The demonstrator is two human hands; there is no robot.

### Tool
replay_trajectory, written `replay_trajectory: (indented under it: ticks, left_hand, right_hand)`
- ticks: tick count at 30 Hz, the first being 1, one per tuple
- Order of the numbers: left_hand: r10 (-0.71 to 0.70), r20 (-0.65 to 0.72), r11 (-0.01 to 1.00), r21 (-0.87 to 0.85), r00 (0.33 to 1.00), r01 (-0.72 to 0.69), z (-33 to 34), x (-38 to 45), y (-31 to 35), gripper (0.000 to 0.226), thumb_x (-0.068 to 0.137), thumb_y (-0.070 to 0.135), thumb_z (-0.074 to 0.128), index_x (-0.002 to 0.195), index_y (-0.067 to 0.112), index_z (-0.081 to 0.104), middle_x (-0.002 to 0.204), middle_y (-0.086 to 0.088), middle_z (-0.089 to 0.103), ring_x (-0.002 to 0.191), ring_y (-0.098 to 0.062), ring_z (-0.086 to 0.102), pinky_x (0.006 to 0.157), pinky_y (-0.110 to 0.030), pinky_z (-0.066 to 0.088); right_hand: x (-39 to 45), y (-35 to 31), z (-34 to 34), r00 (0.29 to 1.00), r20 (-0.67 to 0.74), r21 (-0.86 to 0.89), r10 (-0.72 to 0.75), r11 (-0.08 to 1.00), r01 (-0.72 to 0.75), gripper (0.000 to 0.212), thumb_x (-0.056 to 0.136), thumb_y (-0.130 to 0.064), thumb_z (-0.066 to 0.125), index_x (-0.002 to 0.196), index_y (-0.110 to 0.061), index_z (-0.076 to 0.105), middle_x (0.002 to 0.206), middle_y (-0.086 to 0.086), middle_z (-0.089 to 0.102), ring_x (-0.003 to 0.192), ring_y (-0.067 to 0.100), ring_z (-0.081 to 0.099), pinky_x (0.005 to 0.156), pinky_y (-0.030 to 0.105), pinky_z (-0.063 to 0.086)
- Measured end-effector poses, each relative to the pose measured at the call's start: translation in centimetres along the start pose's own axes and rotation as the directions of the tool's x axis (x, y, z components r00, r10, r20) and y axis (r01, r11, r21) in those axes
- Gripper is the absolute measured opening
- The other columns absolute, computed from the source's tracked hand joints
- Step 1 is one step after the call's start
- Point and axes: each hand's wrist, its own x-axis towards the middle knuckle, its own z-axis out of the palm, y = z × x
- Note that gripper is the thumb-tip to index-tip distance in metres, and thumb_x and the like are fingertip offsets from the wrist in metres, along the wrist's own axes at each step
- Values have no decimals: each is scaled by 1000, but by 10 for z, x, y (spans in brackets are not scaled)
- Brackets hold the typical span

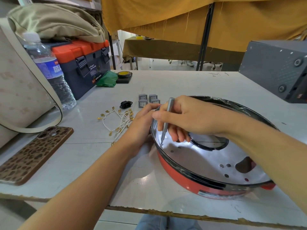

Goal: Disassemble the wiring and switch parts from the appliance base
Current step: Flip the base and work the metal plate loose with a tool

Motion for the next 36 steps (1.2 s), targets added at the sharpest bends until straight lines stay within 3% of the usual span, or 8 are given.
replay_trajectory:
  ticks: [3,6,10,15,18,25,30,36]
  left_hand:
    - [15,11,999,37,1000,-15,-1,1,0,34,80,25,51,105,3,57,85,-18,62,87,-31,60,85,-50,47]
    - [30,-10,997,69,999,-29,-2,1,-2,19,90,15,46,103,9,60,80,-6,66,78,-21,62,76,-39,47]
    - [27,0,995,96,1000,-27,-2,0,0,23,89,15,46,108,8,58,68,2,67,63,-12,63,64,-29,49]
    - [-13,-28,997,72,1000,15,-1,-1,1,28,80,24,51,106,16,60,82,-6,67,78,-21,62,77,-38,47]
    - [-31,-36,997,67,999,33,1,-1,2,38,71,28,51,106,18,60,94,-13,64,87,-26,60,86,-47,46]
    - [-34,-52,996,82,998,39,-1,0,1,25,89,13,46,111,12,59,95,-17,62,88,-29,57,82,-43,43]
    - [-26,-57,994,104,998,32,-1,1,0,27,91,11,43,113,11,59,99,-18,64,88,-28,59,84,-46,45]
    - [-46,-61,995,91,997,52,-1,2,0,29,91,12,43,116,15,58,112,-26,62,90,-30,59,90,-55,45]
  right_hand:
    - [2,2,6,996,-89,-30,-20,999,17,39,95,-40,48,72,-12,62,43,1,57,34,9,48,42,14,40]
    - [4,6,8,985,-171,-147,-31,989,5,41,96,-37,49,74,-6,61,40,1,57,34,4,47,45,11,38]
    - [3,5,7,976,-215,-210,-37,978,-9,46,96,-37,51,58,-11,57,37,-3,56,36,4,52,56,13,44]
    - [0,3,2,994,-103,-120,33,992,-46,40,98,-31,49,67,-7,57,44,2,61,32,10,49,37,16,40]
    - [-1,2,0,998,-43,-46,39,998,-41,35,99,-27,48,73,-6,57,45,1,62,31,9,50,36,17,42]
    - [0,4,-4,998,65,39,6,999,-8,28,99,-19,48,76,-4,55,51,2,64,41,11,56,41,20,47]
    - [-1,5,-8,993,118,92,-10,996,-1,23,98,-12,49,77,-3,55,56,2,65,48,11,59,49,20,49]
    - [-8,6,-17,988,156,152,-12,988,-12,16,95,-7,53,85,3,59,70,15,66,56,14,62,57,20,52]
